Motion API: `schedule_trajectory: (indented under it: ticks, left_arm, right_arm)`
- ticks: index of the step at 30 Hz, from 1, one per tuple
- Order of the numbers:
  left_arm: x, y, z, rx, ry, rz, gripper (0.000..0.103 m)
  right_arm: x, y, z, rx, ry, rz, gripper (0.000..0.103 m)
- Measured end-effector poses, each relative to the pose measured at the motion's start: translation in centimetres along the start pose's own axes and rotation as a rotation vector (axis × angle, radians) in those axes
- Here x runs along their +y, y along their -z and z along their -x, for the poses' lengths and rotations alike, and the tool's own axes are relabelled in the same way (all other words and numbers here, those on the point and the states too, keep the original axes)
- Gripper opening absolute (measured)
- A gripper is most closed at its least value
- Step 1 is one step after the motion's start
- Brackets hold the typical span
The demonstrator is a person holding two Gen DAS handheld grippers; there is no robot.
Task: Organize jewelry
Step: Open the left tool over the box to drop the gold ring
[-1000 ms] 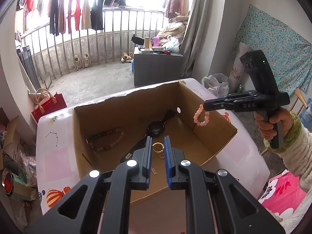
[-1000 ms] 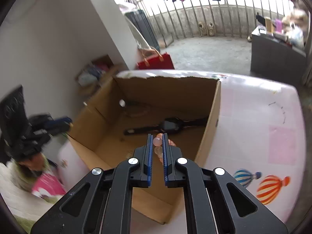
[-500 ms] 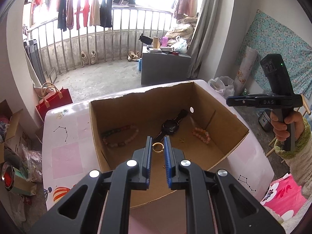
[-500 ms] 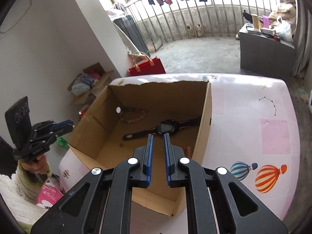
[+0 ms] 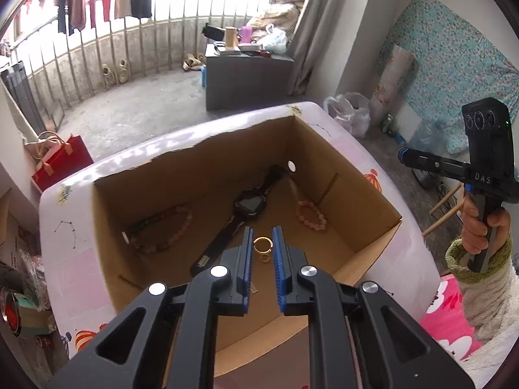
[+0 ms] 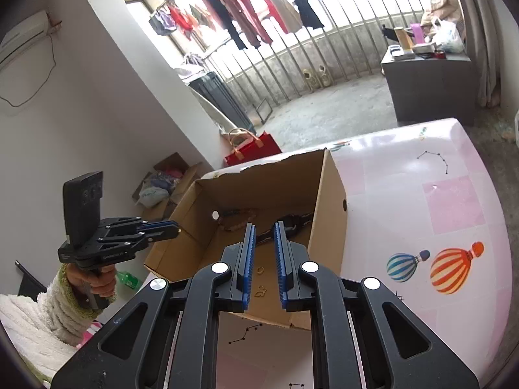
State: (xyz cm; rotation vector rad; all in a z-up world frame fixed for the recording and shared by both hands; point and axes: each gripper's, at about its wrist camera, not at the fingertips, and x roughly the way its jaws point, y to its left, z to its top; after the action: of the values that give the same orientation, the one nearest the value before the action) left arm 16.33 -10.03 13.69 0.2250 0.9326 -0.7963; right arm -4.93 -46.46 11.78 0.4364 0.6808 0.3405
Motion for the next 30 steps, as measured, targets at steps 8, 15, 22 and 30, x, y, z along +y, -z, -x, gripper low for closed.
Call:
schedule_trajectory:
  ticks: [8, 15, 22, 30]
  left_arm:
    - [-3.6, -4.1, -11.2, 0.350, 0.147, 0.028, 0.012]
    - [-2.6, -4.4, -16.9, 0.549, 0.138, 0.165, 0.012]
    - [-2.5, -4.2, -16.4, 0.532, 0.149, 0.196, 0.035]
    - [-1.5, -4.6, -9.0, 0.318, 0.175, 0.197, 0.041]
  right_arm:
    - [-2.3, 1.7, 2.8, -0.085, -0.015, -0.095, 0.015]
    - [-5.2, 2.5, 3.4, -0.097, 0.009, -0.170, 0.016]
    - [-5.4, 2.7, 3.3, -0.103, 0.004, -0.193, 0.019]
    - [-3.9, 2.3, 2.8, -0.123, 0.031, -0.175, 0.032]
